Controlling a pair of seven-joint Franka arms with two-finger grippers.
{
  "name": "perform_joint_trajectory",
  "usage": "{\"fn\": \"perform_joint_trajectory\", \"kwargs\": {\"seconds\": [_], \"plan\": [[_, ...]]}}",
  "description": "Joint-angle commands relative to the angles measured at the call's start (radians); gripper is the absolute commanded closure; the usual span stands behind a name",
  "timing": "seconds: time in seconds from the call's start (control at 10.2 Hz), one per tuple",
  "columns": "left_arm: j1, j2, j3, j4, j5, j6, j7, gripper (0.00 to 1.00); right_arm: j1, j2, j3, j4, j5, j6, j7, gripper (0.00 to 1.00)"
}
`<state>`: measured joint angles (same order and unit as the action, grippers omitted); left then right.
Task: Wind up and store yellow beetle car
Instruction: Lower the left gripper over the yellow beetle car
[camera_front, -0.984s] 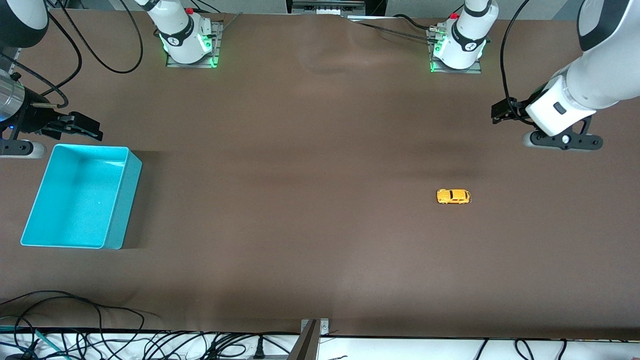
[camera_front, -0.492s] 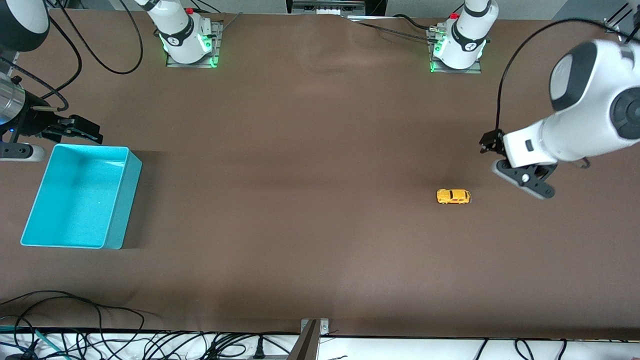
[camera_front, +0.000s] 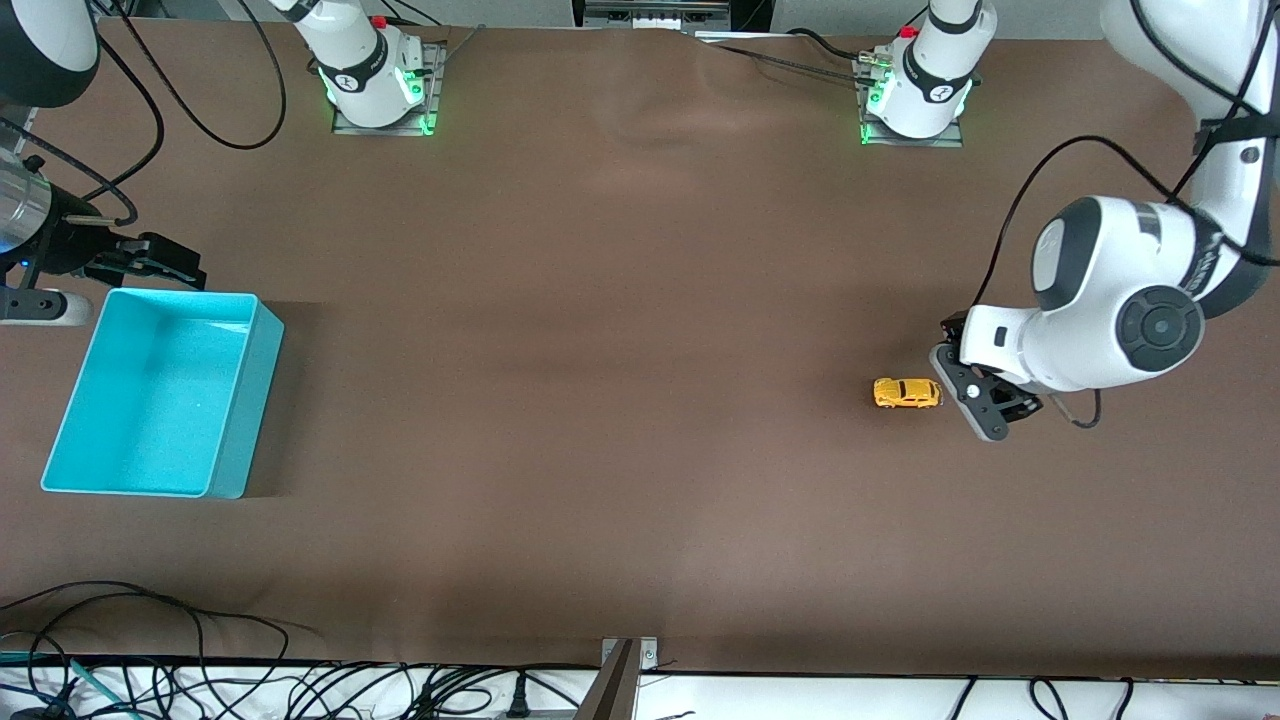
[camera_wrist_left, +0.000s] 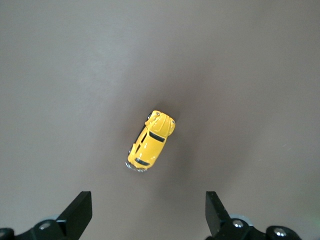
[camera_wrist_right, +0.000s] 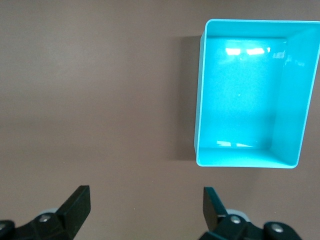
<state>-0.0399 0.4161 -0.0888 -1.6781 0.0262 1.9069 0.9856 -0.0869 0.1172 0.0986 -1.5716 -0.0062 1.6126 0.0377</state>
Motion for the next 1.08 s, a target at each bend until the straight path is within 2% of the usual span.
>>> {"fn": "perform_joint_trajectory", "kwargs": {"seconds": [0.0, 0.39, 0.49, 0.89, 0.98], "plan": [[0.009, -0.006, -0.002, -0.121, 0.026, 0.156, 0.204, 0.00, -0.007, 0.015, 0.000, 0.022, 0.031, -0.002, -0.015, 0.00], [0.003, 0.019, -0.002, -0.351, 0.027, 0.525, 0.332, 0.00, -0.013, 0.015, -0.005, 0.021, 0.035, -0.003, -0.012, 0.00], [0.008, 0.047, -0.002, -0.371, 0.035, 0.602, 0.379, 0.00, -0.013, 0.013, -0.005, 0.021, 0.034, -0.008, -0.010, 0.00], [0.015, 0.089, 0.000, -0.377, 0.052, 0.617, 0.426, 0.00, -0.014, 0.015, -0.011, 0.019, 0.032, -0.003, -0.016, 0.00], [0.015, 0.086, -0.002, -0.377, 0.052, 0.612, 0.427, 0.12, -0.014, 0.016, -0.011, 0.018, 0.034, -0.005, -0.016, 0.00]]}}
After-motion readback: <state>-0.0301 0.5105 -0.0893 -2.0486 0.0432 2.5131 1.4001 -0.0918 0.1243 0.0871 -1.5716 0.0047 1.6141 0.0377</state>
